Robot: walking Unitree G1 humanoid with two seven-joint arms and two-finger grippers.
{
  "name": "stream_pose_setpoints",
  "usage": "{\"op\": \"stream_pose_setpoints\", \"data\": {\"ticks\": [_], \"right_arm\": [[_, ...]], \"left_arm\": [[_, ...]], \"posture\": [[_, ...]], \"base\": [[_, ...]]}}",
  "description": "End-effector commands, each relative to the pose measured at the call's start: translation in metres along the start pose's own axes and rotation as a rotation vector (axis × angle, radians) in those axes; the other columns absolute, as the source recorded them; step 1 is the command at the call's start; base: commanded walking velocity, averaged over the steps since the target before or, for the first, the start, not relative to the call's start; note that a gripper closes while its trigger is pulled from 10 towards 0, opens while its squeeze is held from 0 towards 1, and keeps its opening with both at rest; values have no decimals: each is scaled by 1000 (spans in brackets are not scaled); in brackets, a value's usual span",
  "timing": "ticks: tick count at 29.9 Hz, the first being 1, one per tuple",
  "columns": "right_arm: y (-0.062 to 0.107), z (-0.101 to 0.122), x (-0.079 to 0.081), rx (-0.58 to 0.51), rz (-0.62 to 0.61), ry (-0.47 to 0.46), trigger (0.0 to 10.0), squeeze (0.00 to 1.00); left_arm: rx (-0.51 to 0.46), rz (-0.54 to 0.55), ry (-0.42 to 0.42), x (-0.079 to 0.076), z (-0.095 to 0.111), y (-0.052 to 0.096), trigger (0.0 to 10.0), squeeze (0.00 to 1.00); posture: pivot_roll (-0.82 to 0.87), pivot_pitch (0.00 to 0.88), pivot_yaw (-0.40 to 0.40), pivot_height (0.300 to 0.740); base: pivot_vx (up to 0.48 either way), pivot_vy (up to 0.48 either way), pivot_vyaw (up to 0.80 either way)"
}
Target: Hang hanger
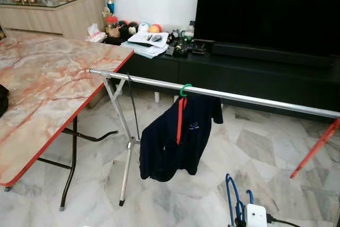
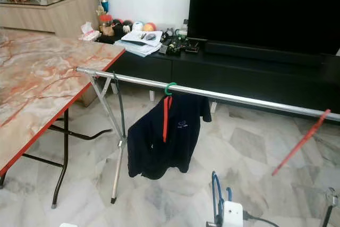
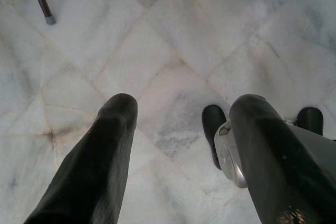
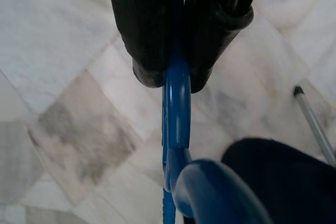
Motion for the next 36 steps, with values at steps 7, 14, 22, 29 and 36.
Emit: {"op": "stream_pose_setpoints", "data": {"ticks": [7,14,22,29,36], "right_arm": [[0,4,-2,-16,-8,-23,10000,0],[-2,13,-8,-47,-47,-79,10000,0],[-5,39,-10,-122,-83,-103,10000,0],[-5,87,-23,-285,-181,-178,10000,0],[6,135,-41,-475,-319,-352,10000,0]], "left_arm": [[2,-2,1,-2,-1,0,10000,0],[10,-5,-3,-4,-3,0,10000,0],[26,-3,-20,-6,-7,1,10000,0],[32,-5,-24,-6,-10,2,10000,0],[37,-10,-29,-7,-13,2,10000,0]], "posture": [[24,12,-8,740],[26,13,-10,740],[24,15,-12,740],[30,15,-14,740],[24,15,-15,740]], "base": [[320,0,0],[334,0,0],[165,0,0],[0,0,0],[0,0,0]]}}
Point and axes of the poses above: a point about 5 cm out from each wrist's last joint towards the gripper, its own y axis pointing back from the gripper into the wrist, its own z axis along the axis of the wrist's last joint, x = y × z, the point moved 5 cm from there along -y, pointing out of the wrist towards the gripper, and after that the axes turned 3 degrees about -y, right-handed, at the moved point
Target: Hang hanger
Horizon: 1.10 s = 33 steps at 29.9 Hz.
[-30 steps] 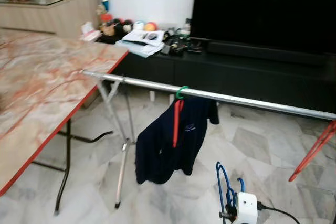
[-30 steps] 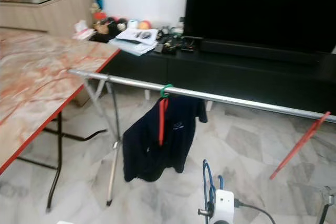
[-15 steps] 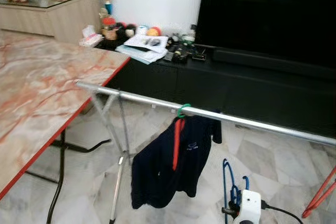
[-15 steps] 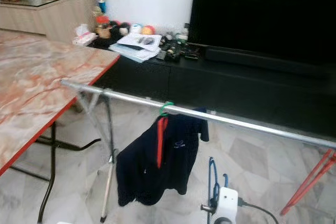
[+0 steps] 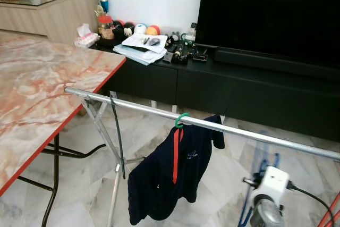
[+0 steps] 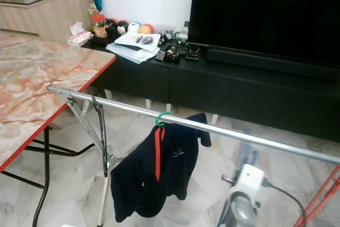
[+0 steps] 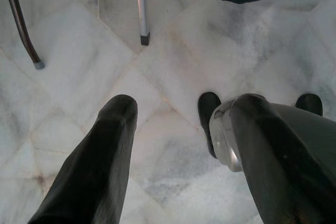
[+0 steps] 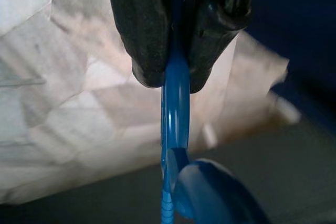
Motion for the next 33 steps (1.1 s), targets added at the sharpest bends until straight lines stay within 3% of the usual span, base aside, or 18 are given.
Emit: {"op": "stream_pose_setpoints", "data": {"ticks": [1,5,23,25,33], "right_arm": [[-3,19,5,-74,-22,-25,10000,0],[-3,29,11,-125,-10,8,10000,0],[-3,51,17,-231,-8,-2,10000,0],[-1,58,15,-280,-26,-5,10000,0],[-3,55,15,-256,-25,9,10000,0]], "left_arm": [[25,-9,-28,-1,-7,1,10000,0],[24,-9,-29,-2,-7,1,10000,0],[-1,-23,-32,-7,1,-1,10000,0],[-5,-26,-31,-8,2,-1,10000,0],[9,-31,-33,-10,-2,0,10000,0]], "posture": [[24,15,-15,740],[26,13,-17,740],[23,4,-13,740],[24,6,-14,740],[24,8,-14,740]], "base": [[0,0,0],[0,0,0],[0,0,0],[0,0,0],[0,0,0]]}}
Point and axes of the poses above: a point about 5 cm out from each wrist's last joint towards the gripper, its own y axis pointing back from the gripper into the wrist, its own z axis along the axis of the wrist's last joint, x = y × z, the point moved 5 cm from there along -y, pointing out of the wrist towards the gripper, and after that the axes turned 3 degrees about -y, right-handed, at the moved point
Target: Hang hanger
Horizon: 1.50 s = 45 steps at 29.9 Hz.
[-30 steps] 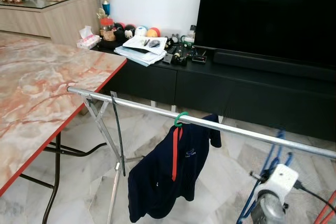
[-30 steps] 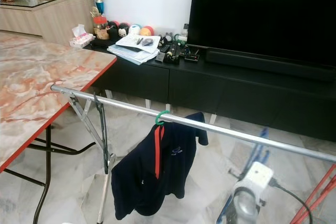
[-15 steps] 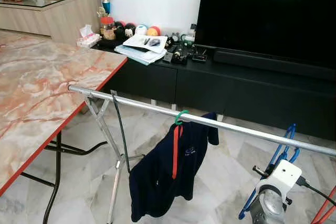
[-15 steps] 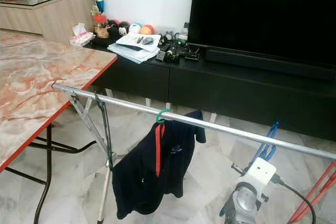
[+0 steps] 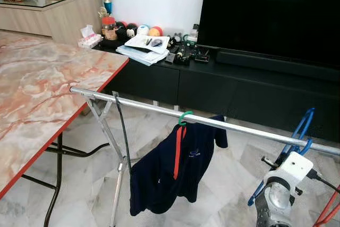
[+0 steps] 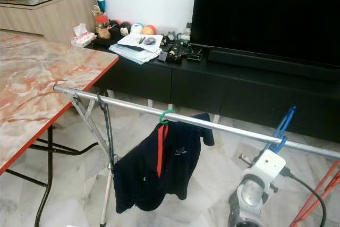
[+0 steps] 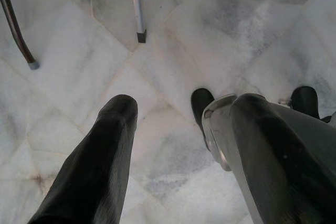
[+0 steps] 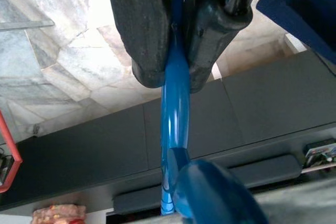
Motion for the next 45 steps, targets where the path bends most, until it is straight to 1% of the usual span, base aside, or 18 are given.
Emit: {"op": "stream_pose_setpoints", "data": {"ticks": [1,2,10,13,18,19,20,21,24,27,28,29,30,31,36,38,41,45], "right_arm": [[-2,0,4,18,17,8,10000,0],[-2,0,4,18,17,8,10000,0],[-7,-18,12,203,64,47,10000,0],[-9,-15,19,206,112,54,10000,0],[-8,-21,17,251,111,75,10000,0],[-7,-22,16,249,114,68,10000,882],[-7,-22,16,248,114,67,10000,882],[-6,-22,15,234,112,54,10000,988],[-5,-19,13,205,108,54,10000,953],[-3,-12,12,127,111,71,10000,914],[0,-8,13,77,126,81,10000,624],[2,-6,13,55,133,82,10000,529],[5,-3,13,26,144,71,10000,325],[6,-2,12,12,150,79,10000,0],[17,7,3,-71,174,104,10000,0],[23,10,-2,-91,190,141,10000,0],[33,11,-6,-99,217,141,10000,0],[50,11,-17,-85,249,183,10000,0]], "left_arm": [[17,-9,-9,-2,-5,1,10000,0],[17,-9,-9,-2,-5,1,10000,0],[28,-15,-8,-3,-8,1,10000,0],[30,-17,-10,-4,-9,2,10000,0],[32,-20,-9,-6,-9,1,10000,0],[34,-21,-9,-7,-9,1,10000,0],[35,-21,-9,-7,-9,1,10000,0],[36,-23,-9,-7,-9,1,10000,0],[38,-24,-10,-8,-10,1,10000,0],[40,-25,-10,-8,-11,1,10000,0],[42,-25,-11,-8,-11,2,10000,0],[42,-26,-10,-8,-12,2,10000,0],[44,-27,-11,-8,-12,2,10000,0],[44,-28,-12,-9,-13,2,10000,0],[46,-35,-13,-10,-14,3,10000,0],[48,-36,-15,-10,-15,3,10000,0],[49,-38,-14,-11,-16,3,10000,0],[52,-39,-13,-13,-18,4,10000,0]], "posture": [[24,8,-14,740],[24,8,-14,740],[27,12,-16,740],[27,14,-16,740],[26,15,-17,740],[26,15,-17,740],[26,15,-17,740],[25,17,-17,740],[25,18,-18,740],[25,17,-19,740],[25,17,-19,740],[25,17,-19,740],[25,17,-19,740],[17,16,-23,740],[15,13,-27,740],[13,11,-31,740],[7,11,-32,740],[-3,9,-34,740]], "base": [[0,0,0],[0,0,0],[0,0,0],[0,0,0],[0,0,0],[0,0,0],[0,0,0],[0,0,0],[0,0,0],[0,0,0],[0,0,0],[0,0,0],[0,0,0],[0,0,0],[0,0,0],[0,0,0],[0,0,0],[0,0,0]]}}
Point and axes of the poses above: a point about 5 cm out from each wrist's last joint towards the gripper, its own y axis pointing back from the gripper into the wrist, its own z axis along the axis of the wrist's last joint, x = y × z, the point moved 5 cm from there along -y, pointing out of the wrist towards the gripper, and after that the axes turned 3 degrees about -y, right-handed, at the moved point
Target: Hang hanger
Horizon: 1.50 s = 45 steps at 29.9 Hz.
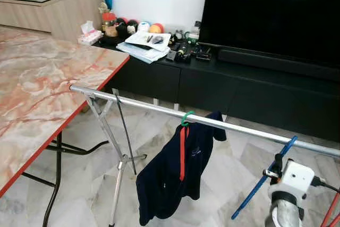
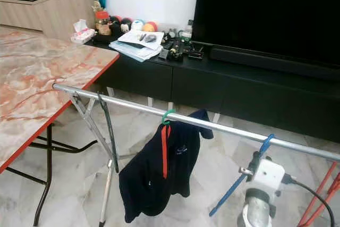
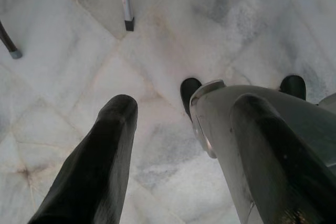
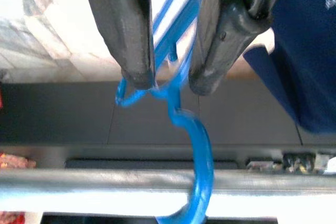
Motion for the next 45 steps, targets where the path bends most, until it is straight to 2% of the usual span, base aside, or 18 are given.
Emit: {"op": "stream_pose_setpoints", "data": {"ticks": [1,2,3,4,5,8,12,14,17,21,22,23,25,26,28,31,37,45], "right_arm": [[6,1,-4,20,-9,32,10000,0],[9,-2,-9,36,-27,53,10000,0],[17,-22,-24,145,-100,109,10000,0],[20,-30,-28,188,-124,127,10000,0],[27,-56,-40,320,-219,39,10000,0],[33,-76,-43,424,-286,-89,10000,0],[29,-90,-23,508,-202,-93,10000,0],[25,-95,-17,528,-177,-43,10000,0],[28,-118,-9,652,-140,12,10000,0],[49,-145,14,781,72,44,10000,0],[65,-157,15,834,157,147,10000,0],[65,-157,15,834,157,147,10000,0],[90,-174,8,921,238,277,10000,0],[93,-176,5,931,239,292,10000,0],[96,-178,-1,939,167,221,10000,0],[94,-176,1,909,169,164,10000,0],[102,-181,-2,936,178,205,10000,0],[101,-180,3,919,169,151,10000,0]], "left_arm": [[23,-11,-21,-4,-7,1,10000,0],[24,-12,-22,-4,-7,1,10000,0],[25,-16,-25,-5,-7,1,10000,0],[26,-18,-26,-5,-7,1,10000,0],[27,-21,-28,-6,-6,0,10000,0],[22,-20,-24,-6,-3,0,10000,0],[18,-18,-23,-4,-1,-1,10000,0],[23,-14,-24,-2,-2,-1,10000,0],[32,-15,-29,-1,-5,0,10000,0],[40,-4,-29,1,-7,1,10000,0],[45,13,-28,5,-9,1,10000,0],[45,13,-28,5,-9,1,10000,0],[44,35,2,9,-10,2,10000,0],[44,37,3,9,-10,2,10000,0],[53,60,18,14,-11,3,10000,0],[58,68,28,18,-13,4,10000,0],[62,67,21,18,-13,4,10000,0],[62,61,16,20,-11,3,10000,0]], "posture": [[-11,10,-33,740],[-11,10,-33,740],[-19,10,-32,740],[-19,10,-32,740],[-21,6,-31,740],[-12,3,-34,740],[-11,1,-35,740],[-13,3,-31,740],[-16,8,-30,740],[-13,12,-31,740],[-6,12,-32,740],[-6,12,-32,740],[12,18,-35,740],[12,18,-35,740],[17,20,-36,740],[6,26,-26,740],[7,30,-19,740],[2,29,-13,740]], "base": [[0,0,0],[0,0,0],[0,0,0],[0,0,0],[0,0,0],[0,0,0],[0,0,0],[0,0,0],[0,0,0],[0,0,0],[0,0,0],[0,0,0],[0,0,0],[0,0,0],[0,0,0],[0,0,0],[0,0,0],[0,0,-269]]}}
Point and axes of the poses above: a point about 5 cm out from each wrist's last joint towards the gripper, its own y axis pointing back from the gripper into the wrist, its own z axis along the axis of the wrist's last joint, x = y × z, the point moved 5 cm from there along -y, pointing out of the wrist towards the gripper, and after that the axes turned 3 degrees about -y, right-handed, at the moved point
